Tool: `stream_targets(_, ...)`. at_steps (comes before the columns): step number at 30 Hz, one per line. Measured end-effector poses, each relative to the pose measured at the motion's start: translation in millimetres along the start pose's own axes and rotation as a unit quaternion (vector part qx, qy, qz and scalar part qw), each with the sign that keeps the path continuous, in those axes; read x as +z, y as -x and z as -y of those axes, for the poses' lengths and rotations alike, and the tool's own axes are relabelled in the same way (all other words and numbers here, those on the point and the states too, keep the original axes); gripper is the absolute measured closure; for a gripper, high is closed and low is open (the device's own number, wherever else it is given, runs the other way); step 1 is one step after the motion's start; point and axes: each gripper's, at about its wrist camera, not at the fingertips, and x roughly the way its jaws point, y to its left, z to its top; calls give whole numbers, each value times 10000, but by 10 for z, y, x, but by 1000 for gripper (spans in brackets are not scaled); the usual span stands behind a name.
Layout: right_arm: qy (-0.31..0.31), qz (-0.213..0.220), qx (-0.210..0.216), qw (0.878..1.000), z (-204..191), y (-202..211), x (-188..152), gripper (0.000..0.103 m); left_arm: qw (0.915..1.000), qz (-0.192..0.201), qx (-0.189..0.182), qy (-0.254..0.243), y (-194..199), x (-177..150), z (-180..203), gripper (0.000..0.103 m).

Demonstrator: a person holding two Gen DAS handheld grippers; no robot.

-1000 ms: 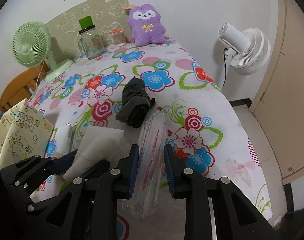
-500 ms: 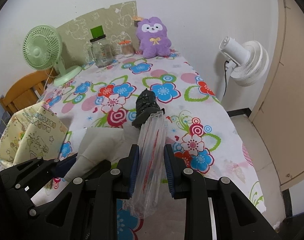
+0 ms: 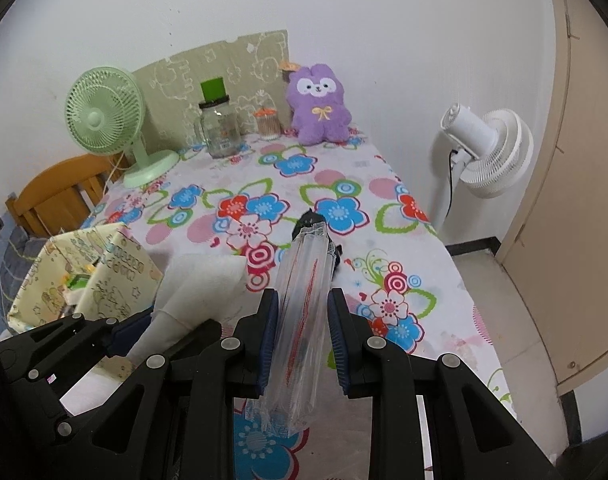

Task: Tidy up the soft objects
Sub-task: 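Lift the clear plastic bag and white towel up off the table with both grippers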

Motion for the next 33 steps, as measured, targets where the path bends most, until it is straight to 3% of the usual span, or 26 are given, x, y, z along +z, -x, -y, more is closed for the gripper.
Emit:
stream_targets(19, 135, 347, 127, 9992, -264, 416, 151, 75, 9990, 434, 89, 19, 467, 67, -134, 74)
stream_targets(33, 299, 355, 305, 9985, -531, 467, 267, 75, 9980, 558, 209, 196, 590, 96, -392, 74)
